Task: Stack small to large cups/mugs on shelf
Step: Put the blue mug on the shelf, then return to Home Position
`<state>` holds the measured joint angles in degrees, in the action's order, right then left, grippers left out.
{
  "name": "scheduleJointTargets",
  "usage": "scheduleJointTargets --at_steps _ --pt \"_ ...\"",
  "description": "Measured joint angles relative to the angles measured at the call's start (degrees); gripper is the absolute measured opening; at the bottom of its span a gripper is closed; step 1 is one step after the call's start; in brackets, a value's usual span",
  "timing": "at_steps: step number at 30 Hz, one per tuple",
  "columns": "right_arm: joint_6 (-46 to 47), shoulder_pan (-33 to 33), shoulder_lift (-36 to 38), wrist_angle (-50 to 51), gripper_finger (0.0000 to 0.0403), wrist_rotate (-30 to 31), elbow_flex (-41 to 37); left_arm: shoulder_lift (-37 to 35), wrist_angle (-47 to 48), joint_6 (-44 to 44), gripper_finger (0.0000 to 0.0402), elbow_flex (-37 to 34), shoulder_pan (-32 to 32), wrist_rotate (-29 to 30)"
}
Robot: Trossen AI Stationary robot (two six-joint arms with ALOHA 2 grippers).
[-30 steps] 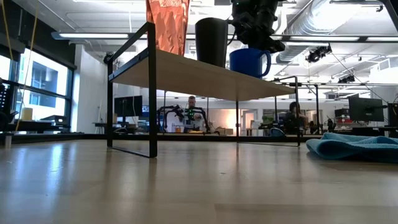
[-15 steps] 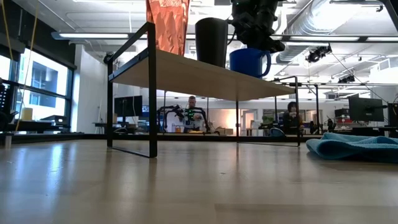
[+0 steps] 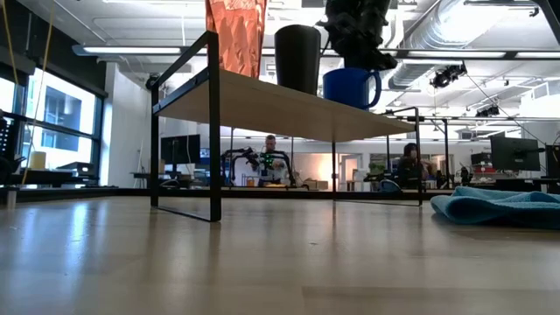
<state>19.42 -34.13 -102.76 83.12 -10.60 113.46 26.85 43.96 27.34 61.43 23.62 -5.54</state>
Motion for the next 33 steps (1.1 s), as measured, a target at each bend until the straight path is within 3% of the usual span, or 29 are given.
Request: scheduleJointTargets --at_steps 9,16,20,26,33 --pt "0.0 0.0 0.0 4.2 0.0104 0.0 8.9 0.0 0.4 0.0 0.0083 0.0 0.0 -0.1" --pt "-2.2 2.4 0.5 6.7 0.0104 -1.2 21.5 0.0 0.8 -1.0 0.0083 0.0 0.0 -1.1" --pt "-3.7 4.0 7.0 -1.5 0.0104 -4.2 17.3 0.0 0.7 -2.9 0.0083 0.0 0.0 -2.1" --pt "-4.5 8.2 13.6 -5.6 0.0104 -2.9 16.6 -0.2 -0.9 -5.2 0.0083 0.0 0.0 -6.7" --pt "-6.3 15.1 19.3 -13.2 0.0103 5.2 16.6 -0.2 -4.7 -7.5 0.0083 0.0 0.0 -14.4"
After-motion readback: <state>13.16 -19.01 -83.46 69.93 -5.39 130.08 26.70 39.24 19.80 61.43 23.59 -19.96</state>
